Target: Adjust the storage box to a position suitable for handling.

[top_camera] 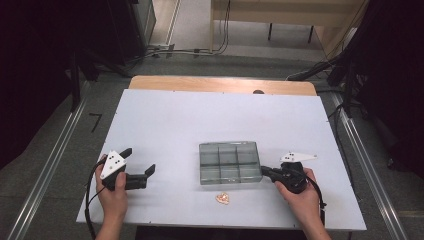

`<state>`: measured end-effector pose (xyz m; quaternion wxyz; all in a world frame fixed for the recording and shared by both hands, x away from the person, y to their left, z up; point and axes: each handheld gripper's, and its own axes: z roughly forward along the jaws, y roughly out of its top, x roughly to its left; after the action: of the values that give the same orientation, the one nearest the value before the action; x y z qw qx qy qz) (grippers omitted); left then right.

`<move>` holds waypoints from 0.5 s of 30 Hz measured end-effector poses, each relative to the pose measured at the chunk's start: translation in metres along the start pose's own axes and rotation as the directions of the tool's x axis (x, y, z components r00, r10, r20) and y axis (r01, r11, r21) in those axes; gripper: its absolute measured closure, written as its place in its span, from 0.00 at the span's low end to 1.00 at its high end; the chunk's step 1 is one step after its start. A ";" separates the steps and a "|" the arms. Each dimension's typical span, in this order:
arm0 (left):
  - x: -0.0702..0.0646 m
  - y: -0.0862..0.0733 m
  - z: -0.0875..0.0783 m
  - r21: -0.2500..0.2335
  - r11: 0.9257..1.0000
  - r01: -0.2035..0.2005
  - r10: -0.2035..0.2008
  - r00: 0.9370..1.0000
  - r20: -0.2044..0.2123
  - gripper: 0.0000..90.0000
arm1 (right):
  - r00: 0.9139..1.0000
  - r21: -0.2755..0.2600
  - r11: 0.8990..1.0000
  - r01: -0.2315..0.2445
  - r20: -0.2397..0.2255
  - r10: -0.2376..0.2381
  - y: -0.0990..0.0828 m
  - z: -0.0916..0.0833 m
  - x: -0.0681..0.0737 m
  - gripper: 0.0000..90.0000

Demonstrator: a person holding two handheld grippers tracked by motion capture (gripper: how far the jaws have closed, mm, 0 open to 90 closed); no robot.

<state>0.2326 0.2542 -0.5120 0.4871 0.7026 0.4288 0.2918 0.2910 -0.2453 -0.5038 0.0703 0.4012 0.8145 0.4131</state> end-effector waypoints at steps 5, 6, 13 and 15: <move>-0.001 0.000 0.000 -0.002 1.000 0.004 -0.004 1.000 0.003 0.00 | 1.000 0.006 1.000 0.005 -0.008 -0.005 0.000 0.001 0.003 0.98; -0.001 0.001 0.000 -0.004 1.000 0.006 -0.006 1.000 0.004 0.00 | 1.000 0.005 1.000 0.008 -0.010 -0.007 0.000 0.001 0.004 0.98; -0.005 0.003 0.001 -0.004 1.000 0.013 -0.013 1.000 0.025 0.00 | 1.000 0.008 1.000 0.017 -0.023 -0.017 -0.004 -0.001 0.008 0.98; -0.007 0.004 0.001 -0.005 1.000 0.014 -0.014 0.999 0.040 0.00 | 0.999 0.009 1.000 0.019 -0.031 -0.019 -0.004 0.000 0.008 0.98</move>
<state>0.2313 0.2465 -0.5084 0.4994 0.7040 0.4231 0.2756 0.2828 -0.2410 -0.5048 0.0596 0.3872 0.8213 0.4148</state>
